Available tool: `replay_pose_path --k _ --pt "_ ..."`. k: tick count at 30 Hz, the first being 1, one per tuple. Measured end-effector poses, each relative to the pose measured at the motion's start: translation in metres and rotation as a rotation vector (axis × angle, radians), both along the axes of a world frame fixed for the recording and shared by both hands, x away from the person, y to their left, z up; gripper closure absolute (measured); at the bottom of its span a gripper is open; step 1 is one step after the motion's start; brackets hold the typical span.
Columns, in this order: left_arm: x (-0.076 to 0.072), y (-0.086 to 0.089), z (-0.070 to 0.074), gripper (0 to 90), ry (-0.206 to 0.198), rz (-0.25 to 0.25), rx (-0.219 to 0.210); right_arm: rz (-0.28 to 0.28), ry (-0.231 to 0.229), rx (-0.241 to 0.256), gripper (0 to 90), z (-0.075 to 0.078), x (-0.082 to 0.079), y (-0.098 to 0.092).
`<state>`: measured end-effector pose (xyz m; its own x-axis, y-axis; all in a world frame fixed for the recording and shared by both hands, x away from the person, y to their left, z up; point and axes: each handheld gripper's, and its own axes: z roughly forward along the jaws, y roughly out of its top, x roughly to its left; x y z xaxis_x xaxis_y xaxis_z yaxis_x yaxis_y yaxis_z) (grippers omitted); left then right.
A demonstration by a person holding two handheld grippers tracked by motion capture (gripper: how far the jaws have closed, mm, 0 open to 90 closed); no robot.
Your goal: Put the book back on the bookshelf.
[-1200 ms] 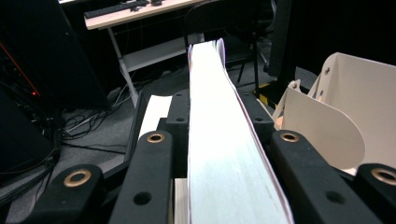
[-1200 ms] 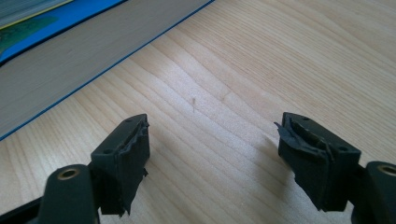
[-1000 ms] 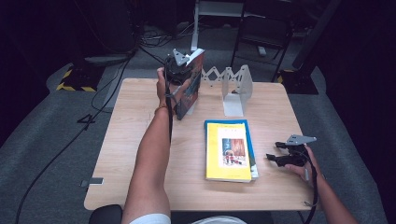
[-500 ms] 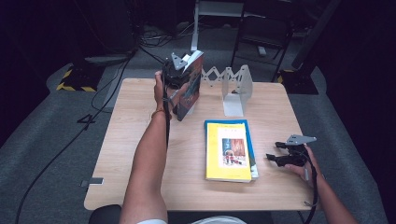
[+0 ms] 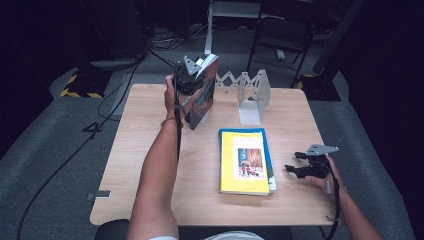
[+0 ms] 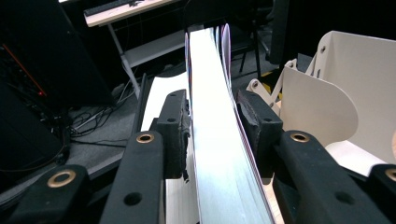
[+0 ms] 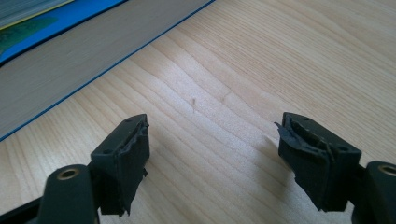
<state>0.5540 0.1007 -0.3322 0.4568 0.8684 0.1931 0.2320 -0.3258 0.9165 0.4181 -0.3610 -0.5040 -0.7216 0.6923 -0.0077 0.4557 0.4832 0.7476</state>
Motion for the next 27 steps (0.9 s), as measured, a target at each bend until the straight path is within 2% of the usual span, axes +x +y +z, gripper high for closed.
replay_pose_path --k 14,18,27 --pt "-0.018 0.009 0.004 61.9 -0.002 -0.025 0.030 0.000 0.000 0.000 25.1 0.000 0.000 0.000" --pt "-0.026 0.013 0.006 61.1 -0.016 -0.030 0.022 0.000 0.000 0.000 25.1 0.000 0.000 0.000" --pt "-0.040 0.022 0.003 60.4 -0.017 -0.050 0.028 0.000 0.000 0.000 25.1 0.000 0.000 0.000"
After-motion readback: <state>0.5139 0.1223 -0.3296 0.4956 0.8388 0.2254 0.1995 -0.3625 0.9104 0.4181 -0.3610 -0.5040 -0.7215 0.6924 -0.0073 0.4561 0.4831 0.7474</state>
